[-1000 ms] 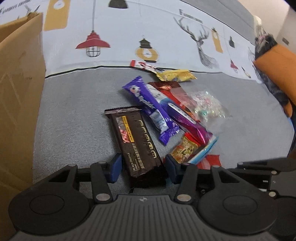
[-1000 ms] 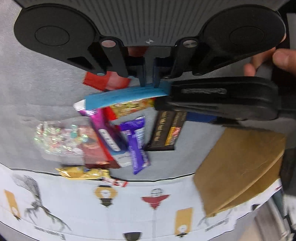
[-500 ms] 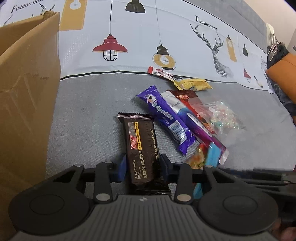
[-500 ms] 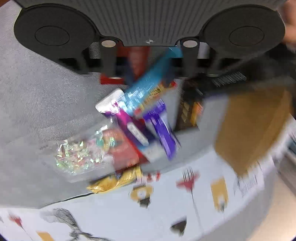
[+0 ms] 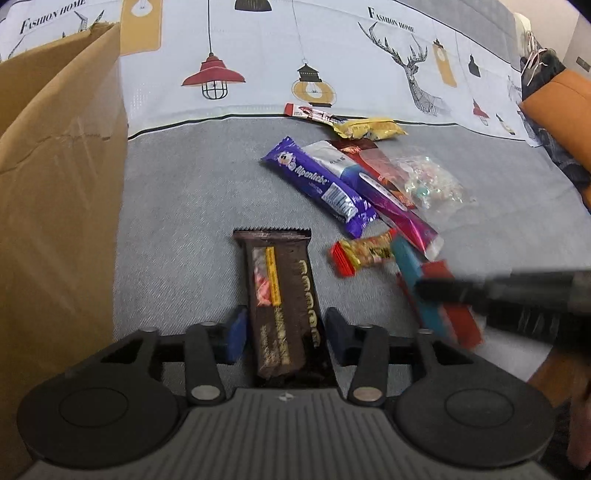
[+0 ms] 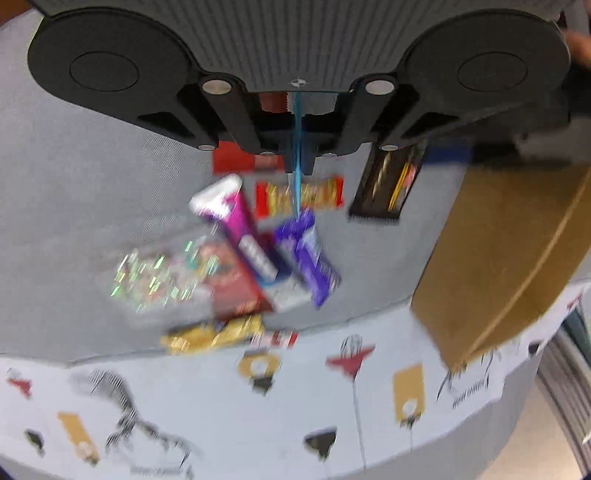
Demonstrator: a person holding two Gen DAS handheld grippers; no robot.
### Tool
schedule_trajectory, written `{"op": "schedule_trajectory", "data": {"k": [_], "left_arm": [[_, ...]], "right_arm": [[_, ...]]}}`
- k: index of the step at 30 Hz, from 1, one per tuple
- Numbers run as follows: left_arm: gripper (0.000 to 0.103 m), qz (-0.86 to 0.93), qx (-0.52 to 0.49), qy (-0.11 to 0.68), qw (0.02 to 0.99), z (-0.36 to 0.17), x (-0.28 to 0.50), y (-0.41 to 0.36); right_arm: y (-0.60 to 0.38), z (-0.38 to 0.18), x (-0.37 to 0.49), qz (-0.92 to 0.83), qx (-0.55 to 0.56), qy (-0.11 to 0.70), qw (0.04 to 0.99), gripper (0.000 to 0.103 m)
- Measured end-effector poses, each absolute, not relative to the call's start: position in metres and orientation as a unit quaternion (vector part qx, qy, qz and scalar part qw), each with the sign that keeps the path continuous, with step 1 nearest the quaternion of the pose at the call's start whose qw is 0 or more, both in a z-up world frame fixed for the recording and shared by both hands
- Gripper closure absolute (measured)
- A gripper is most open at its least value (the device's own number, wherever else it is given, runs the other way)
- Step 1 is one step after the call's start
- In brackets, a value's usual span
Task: Organize snacks
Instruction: 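Grasp the dark chocolate bar with the left tool while the right grasps the blue stick, then carry both snacks over the cardboard box and open both tools to drop them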
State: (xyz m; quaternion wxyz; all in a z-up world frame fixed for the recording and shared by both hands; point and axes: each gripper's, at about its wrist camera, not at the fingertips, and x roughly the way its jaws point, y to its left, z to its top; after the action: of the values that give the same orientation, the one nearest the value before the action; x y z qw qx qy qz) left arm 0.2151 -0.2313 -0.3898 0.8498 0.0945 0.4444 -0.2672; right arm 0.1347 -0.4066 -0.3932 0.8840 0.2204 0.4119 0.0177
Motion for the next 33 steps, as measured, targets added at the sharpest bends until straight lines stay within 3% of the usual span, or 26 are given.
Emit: {"op": "schedule_trajectory", "data": {"k": [2,4,5,6,9,15,18,24,28,30,31,32,33], "left_arm": [[0.042,-0.268,0.116,0.429,0.855,-0.394,0.213,-0.239],[0.045,-0.266,0.139,0.404,0.864,-0.398,0.206,-0.244],[0.058,-0.266,0.141,0.4,0.865,-0.398,0.204,-0.245],[0.06,-0.267,0.134,0.404,0.865,-0.396,0.205,-0.243],[0.06,-0.266,0.107,0.423,0.859,-0.39,0.205,-0.237],[0.06,-0.273,0.097,0.409,0.865,-0.361,0.192,-0.225],[0.06,-0.269,0.107,0.399,0.87,-0.356,0.187,-0.22],[0.06,-0.274,0.119,0.448,0.843,-0.383,0.188,-0.211],[0.058,-0.28,0.12,0.435,0.848,-0.388,0.185,-0.208],[0.056,-0.276,0.108,0.44,0.848,-0.388,0.188,-0.206],[0.055,-0.276,0.107,0.44,0.848,-0.388,0.187,-0.206],[0.054,-0.276,0.111,0.438,0.848,-0.389,0.187,-0.207],[0.051,-0.275,0.113,0.436,0.849,-0.389,0.186,-0.208]], "right_arm": [[-0.402,-0.402,0.138,0.026,0.218,0.426,0.877,0.092],[-0.396,-0.407,0.14,0.028,0.212,0.432,0.876,0.091],[-0.395,-0.408,0.139,0.029,0.205,0.43,0.879,0.091],[-0.393,-0.407,0.139,0.03,0.196,0.429,0.881,0.091],[-0.391,-0.401,0.137,0.022,0.177,0.419,0.89,0.103],[-0.394,-0.382,0.126,0.01,0.173,0.39,0.905,0.103],[-0.389,-0.388,0.129,0.007,0.179,0.414,0.892,0.1],[-0.371,-0.397,0.134,-0.024,0.166,0.442,0.881,0.096],[-0.371,-0.396,0.13,-0.06,0.168,0.448,0.876,0.095],[-0.373,-0.396,0.128,-0.065,0.179,0.448,0.873,0.089],[-0.373,-0.395,0.127,-0.066,0.18,0.447,0.874,0.077],[-0.372,-0.394,0.127,-0.07,0.175,0.444,0.876,0.053],[-0.37,-0.392,0.125,-0.077,0.167,0.44,0.879,0.04]]}}
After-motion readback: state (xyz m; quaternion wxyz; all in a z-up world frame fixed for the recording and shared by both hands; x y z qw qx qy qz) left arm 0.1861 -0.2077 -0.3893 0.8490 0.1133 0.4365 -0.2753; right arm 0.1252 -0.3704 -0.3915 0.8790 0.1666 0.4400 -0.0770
